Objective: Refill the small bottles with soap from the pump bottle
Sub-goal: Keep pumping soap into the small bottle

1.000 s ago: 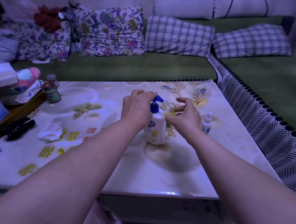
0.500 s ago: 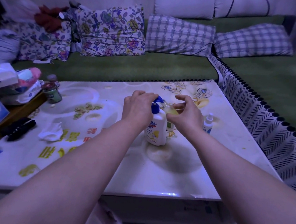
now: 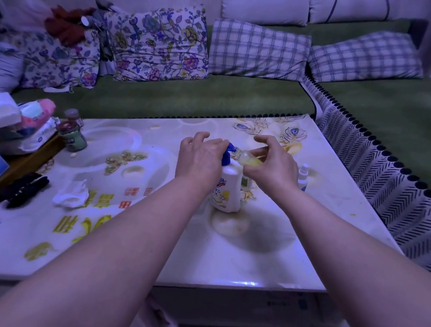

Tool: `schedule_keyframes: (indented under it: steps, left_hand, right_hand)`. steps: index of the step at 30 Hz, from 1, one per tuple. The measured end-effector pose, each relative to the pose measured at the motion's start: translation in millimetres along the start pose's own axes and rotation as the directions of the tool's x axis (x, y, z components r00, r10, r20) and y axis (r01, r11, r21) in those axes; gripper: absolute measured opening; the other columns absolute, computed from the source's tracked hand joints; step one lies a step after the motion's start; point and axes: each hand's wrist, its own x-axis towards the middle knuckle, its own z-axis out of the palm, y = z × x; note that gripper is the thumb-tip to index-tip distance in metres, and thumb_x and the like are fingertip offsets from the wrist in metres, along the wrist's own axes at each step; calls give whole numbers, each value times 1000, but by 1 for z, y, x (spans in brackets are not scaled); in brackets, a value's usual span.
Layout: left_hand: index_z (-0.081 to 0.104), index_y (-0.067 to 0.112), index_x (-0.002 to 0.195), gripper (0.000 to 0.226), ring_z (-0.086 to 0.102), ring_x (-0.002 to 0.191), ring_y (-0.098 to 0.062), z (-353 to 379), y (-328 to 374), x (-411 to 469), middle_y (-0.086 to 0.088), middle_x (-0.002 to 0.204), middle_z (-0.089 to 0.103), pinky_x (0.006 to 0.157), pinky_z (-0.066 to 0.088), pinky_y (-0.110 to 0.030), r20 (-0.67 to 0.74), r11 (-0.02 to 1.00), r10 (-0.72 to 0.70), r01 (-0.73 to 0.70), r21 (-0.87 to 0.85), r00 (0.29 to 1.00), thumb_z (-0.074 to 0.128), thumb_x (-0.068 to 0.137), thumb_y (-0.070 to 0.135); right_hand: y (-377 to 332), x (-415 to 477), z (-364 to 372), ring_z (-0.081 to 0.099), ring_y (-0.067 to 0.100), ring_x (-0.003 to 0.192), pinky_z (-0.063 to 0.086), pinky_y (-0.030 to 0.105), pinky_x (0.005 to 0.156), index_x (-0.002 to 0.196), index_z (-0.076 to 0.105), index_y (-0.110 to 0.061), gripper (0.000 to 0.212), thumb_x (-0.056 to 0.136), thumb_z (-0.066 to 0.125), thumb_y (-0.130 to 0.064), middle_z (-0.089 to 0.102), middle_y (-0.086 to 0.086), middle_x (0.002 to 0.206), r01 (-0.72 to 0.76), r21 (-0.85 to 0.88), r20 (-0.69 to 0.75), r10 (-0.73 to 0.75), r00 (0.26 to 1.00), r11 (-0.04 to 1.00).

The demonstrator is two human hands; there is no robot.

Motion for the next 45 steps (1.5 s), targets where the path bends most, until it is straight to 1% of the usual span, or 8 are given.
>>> schedule_keyframes:
  steps: [6,10,16,23,29,37,43,45]
  left_hand:
    - [45,26,126,45,27,137,-21,-1,2,0,11,127,55,102,27,-37,36,998,12,-14,61,999,47,85,9]
    - [47,27,126,45,25,138,-21,-2,4,1,11,128,56,104,26,-38,45,999,11,-12,40,999,49,84,10]
    - [46,27,130,50,26,139,-20,2,0,-1,13,133,52,103,25,-38,-28,998,-17,15,-56,999,53,84,8]
    - [45,27,132,51,26,138,-20,4,-1,-2,13,135,50,103,25,-37,-47,994,-38,33,-107,998,53,85,9]
    - [40,27,136,56,26,138,-20,6,-1,-5,12,140,45,103,26,-37,-52,986,-53,44,-159,997,51,86,6]
    - [15,25,150,82,22,141,-18,8,-1,-17,5,157,18,107,28,-34,-2,955,-108,103,-277,994,54,82,2]
    - [15,21,150,78,23,140,-20,6,-3,-22,3,155,23,105,30,-36,18,940,-194,191,-283,981,49,83,-1]
    - [17,20,149,77,25,138,-22,5,-4,-27,0,152,29,103,31,-37,34,929,-240,240,-283,970,46,82,-3]
  right_hand:
    - [1,0,5,64,10,99,48,33,89,129,50,-33,61,72,71,-22,61,-19,96,-15,-3,12,15,1000,1000]
    - [4,-1,7,64,9,100,41,27,80,130,50,-33,61,73,71,-23,61,-20,97,-34,10,6,34,999,999]
    - [3,-3,12,64,10,99,45,29,85,128,51,-32,60,72,71,-23,62,-18,97,-48,72,-5,48,999,996]
    - [2,-4,12,64,11,95,41,25,78,126,53,-32,58,71,69,-20,62,-18,95,-84,114,11,83,997,990]
    - [3,-8,14,64,12,92,51,34,85,124,54,-30,55,73,68,-17,64,-15,98,-100,226,15,99,995,969]
    - [12,-13,15,64,9,87,51,28,70,128,52,-25,54,78,69,-11,60,-12,98,-114,492,59,98,993,863]
    - [21,-23,9,64,14,90,43,10,48,125,50,-25,51,81,67,-5,60,-2,111,-146,549,61,134,989,823]
    - [23,-27,10,66,15,93,44,16,54,120,51,-26,46,80,68,-10,61,-2,112,-143,545,60,131,990,826]
